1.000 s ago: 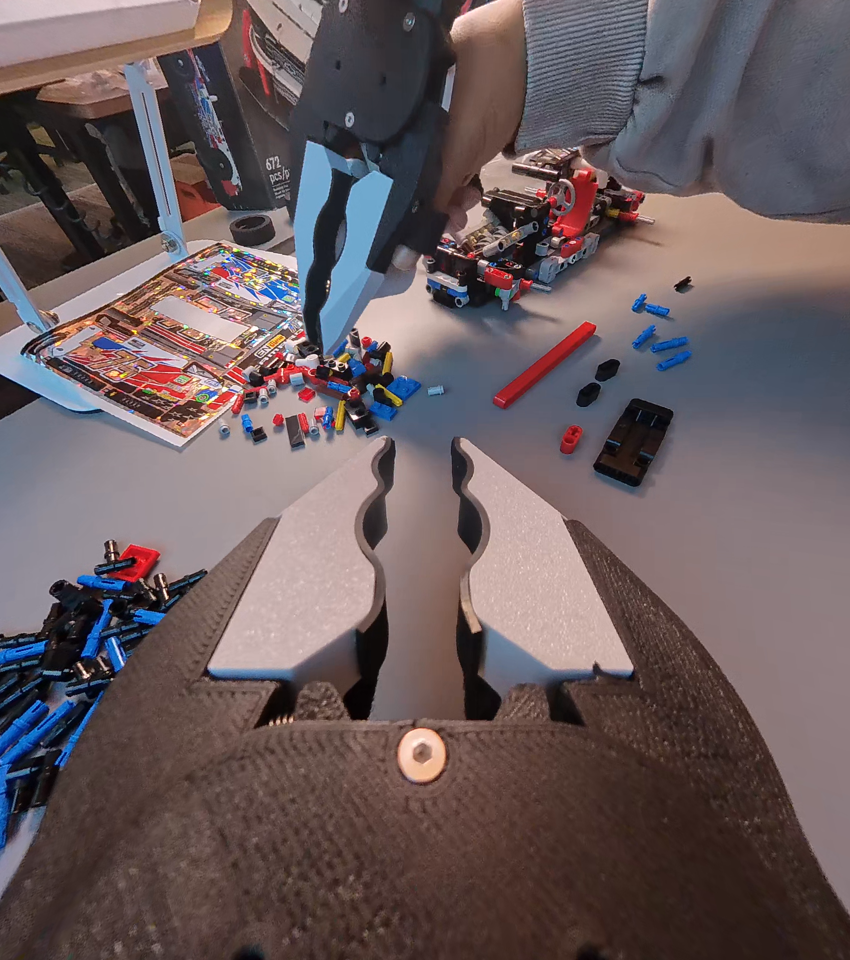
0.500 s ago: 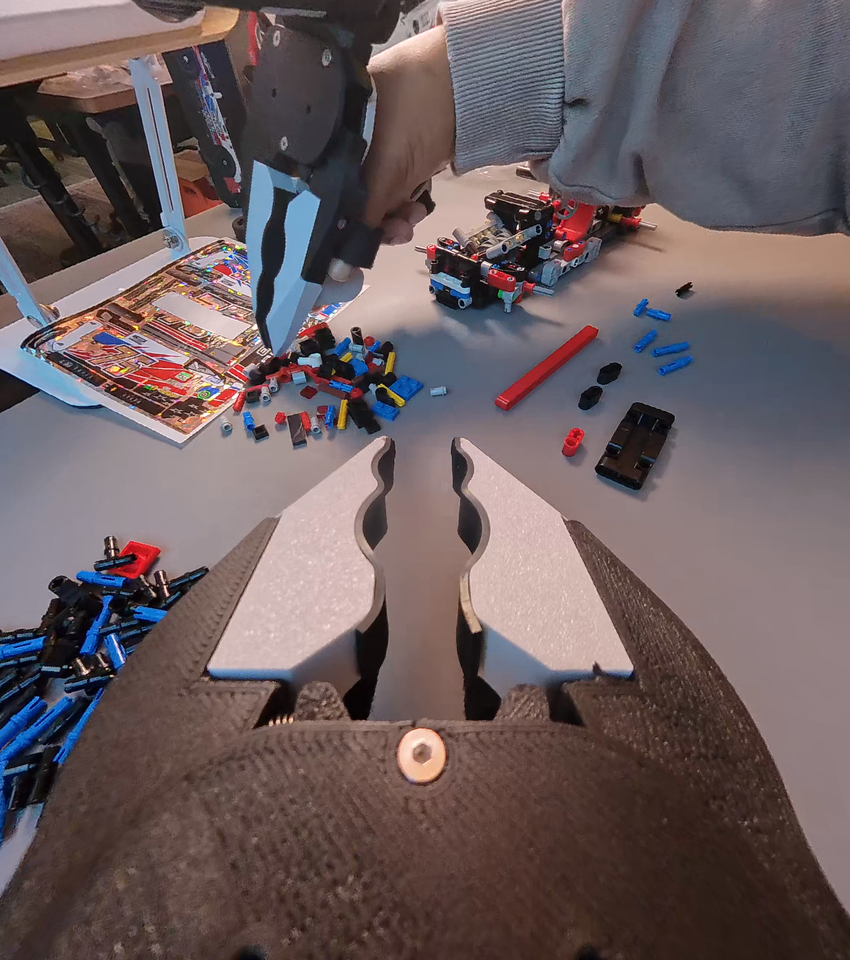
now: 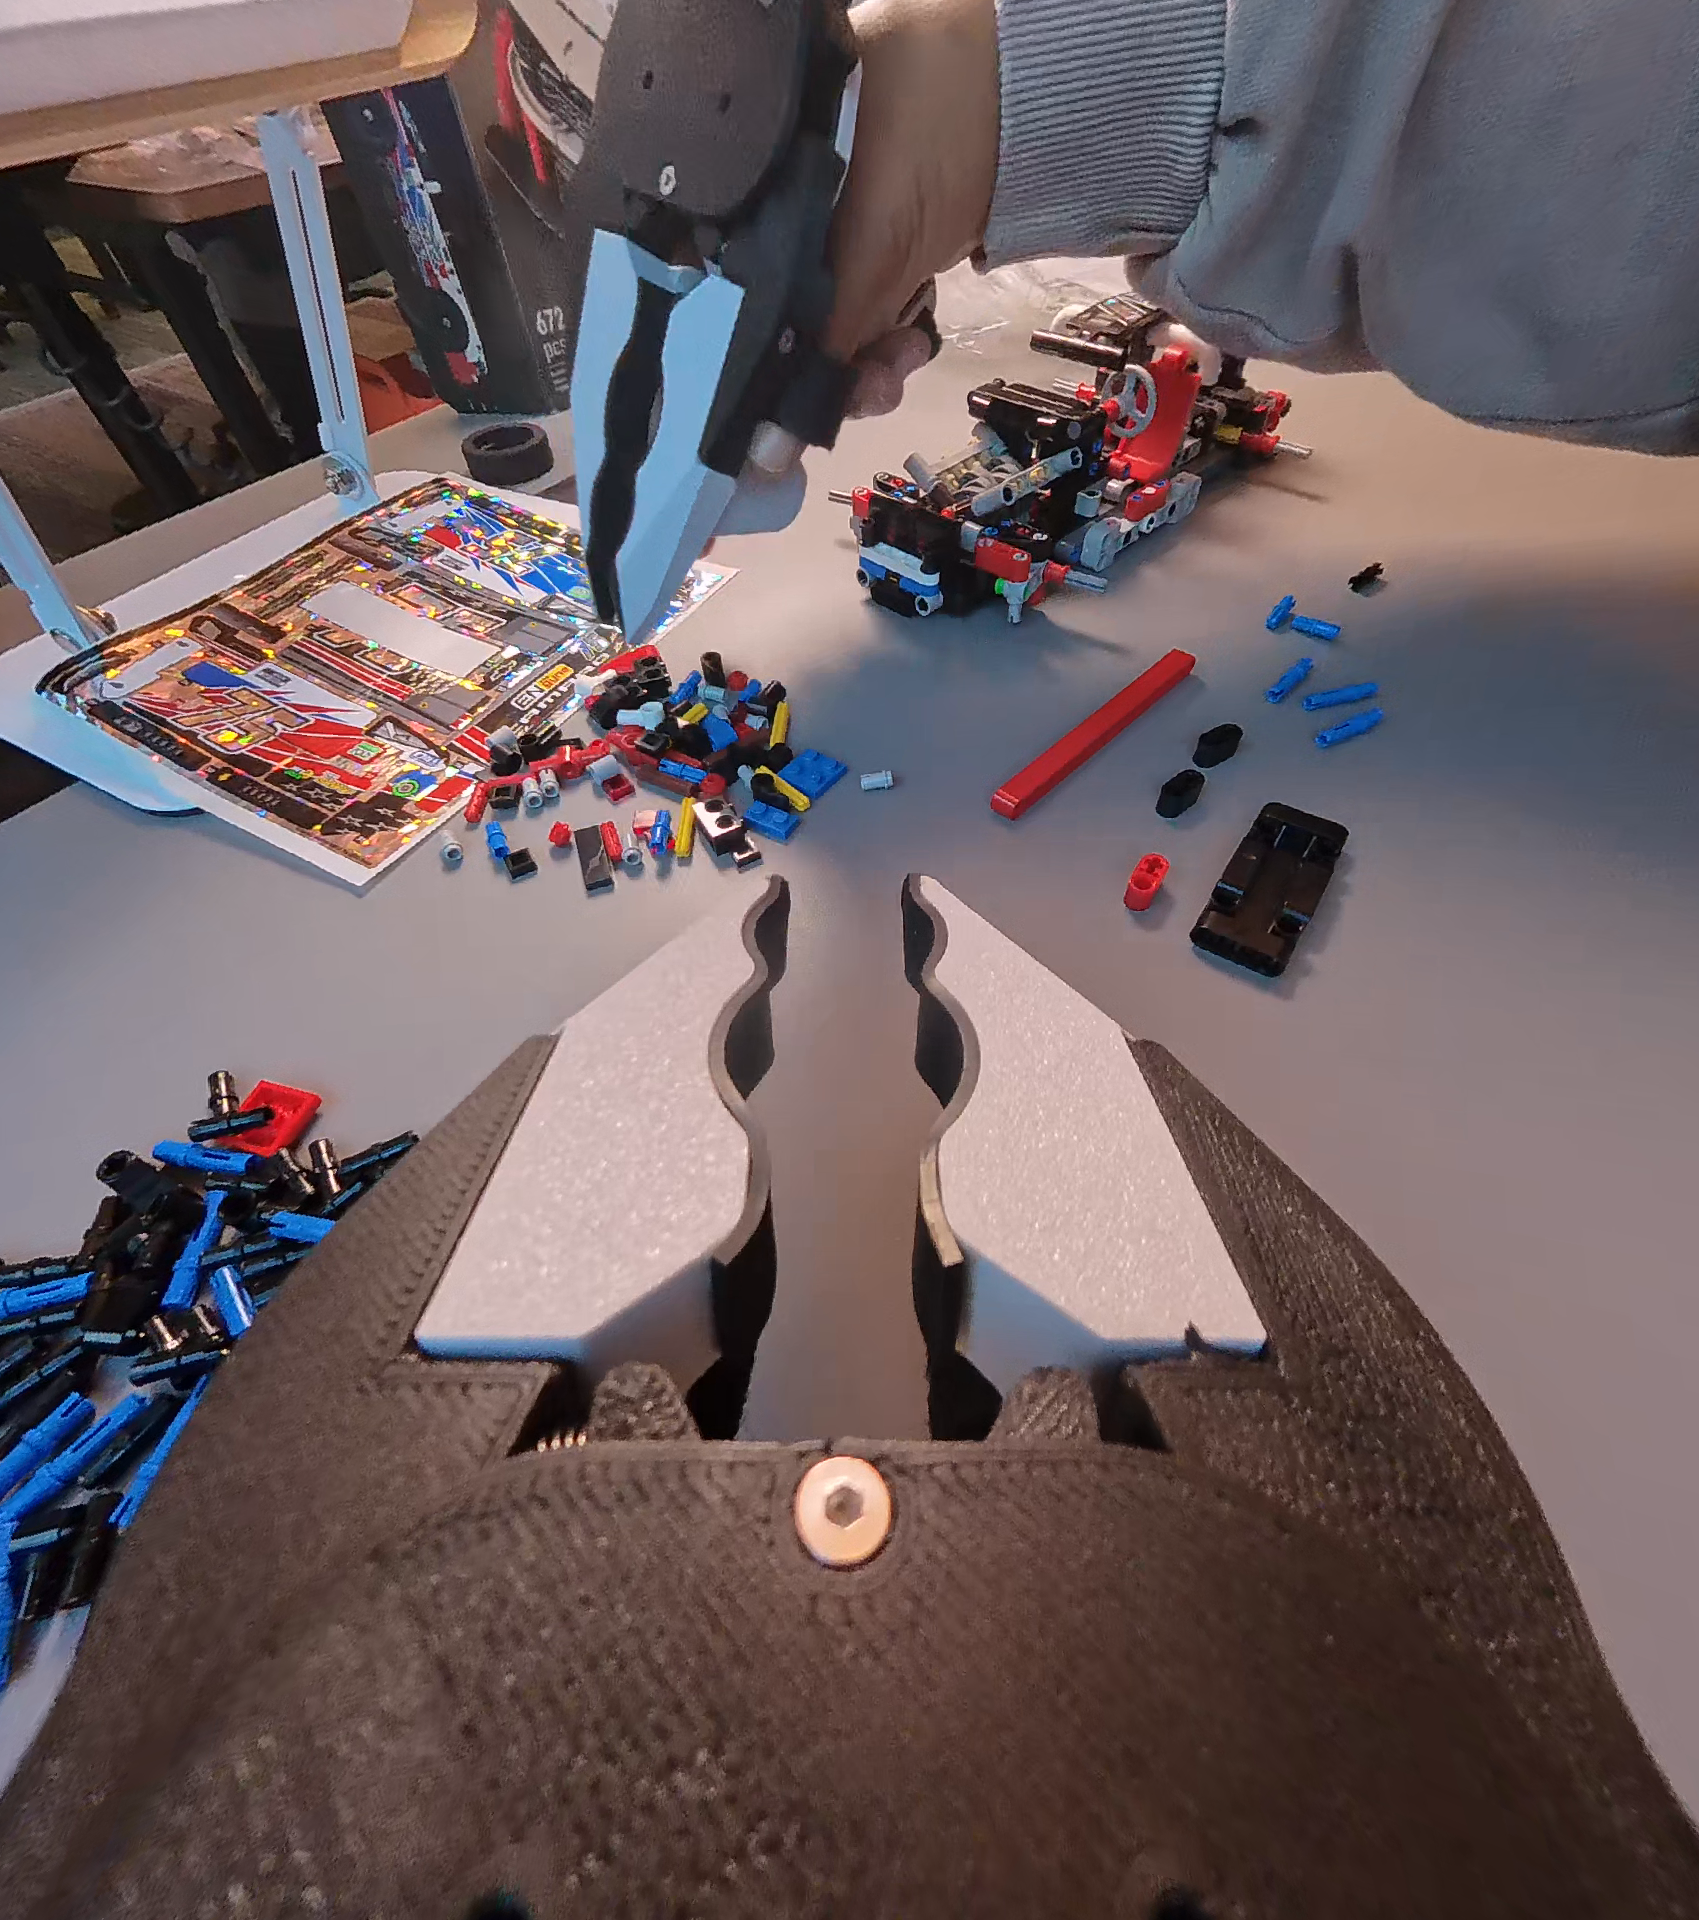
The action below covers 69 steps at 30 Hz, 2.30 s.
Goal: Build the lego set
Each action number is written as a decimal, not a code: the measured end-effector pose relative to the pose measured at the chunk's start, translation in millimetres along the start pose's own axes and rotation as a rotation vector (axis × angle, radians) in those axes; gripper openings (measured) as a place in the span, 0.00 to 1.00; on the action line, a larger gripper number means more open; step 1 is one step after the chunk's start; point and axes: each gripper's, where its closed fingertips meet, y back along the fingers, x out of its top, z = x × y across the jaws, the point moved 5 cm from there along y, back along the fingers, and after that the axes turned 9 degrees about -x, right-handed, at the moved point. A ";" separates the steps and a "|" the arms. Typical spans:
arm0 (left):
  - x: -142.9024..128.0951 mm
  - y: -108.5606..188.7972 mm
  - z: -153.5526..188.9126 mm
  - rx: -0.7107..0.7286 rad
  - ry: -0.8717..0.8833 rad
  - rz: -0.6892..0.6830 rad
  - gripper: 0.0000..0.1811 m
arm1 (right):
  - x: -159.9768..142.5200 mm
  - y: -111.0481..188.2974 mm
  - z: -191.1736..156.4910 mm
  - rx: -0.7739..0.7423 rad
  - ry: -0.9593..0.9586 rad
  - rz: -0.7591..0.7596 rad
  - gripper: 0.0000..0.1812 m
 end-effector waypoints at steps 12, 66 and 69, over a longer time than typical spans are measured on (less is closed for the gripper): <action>-0.6 -0.6 0.0 0.013 -0.011 -0.010 0.11 | -5.8 -5.0 -34.9 0.110 0.090 -0.003 0.11; 34.5 41.0 -19.0 0.183 -0.100 0.037 0.10 | -12.1 143.4 -86.5 -0.260 -0.292 0.592 0.00; 57.9 81.0 -46.3 0.311 -0.111 -0.009 0.09 | -43.0 159.0 -106.7 -0.292 -0.383 0.594 0.00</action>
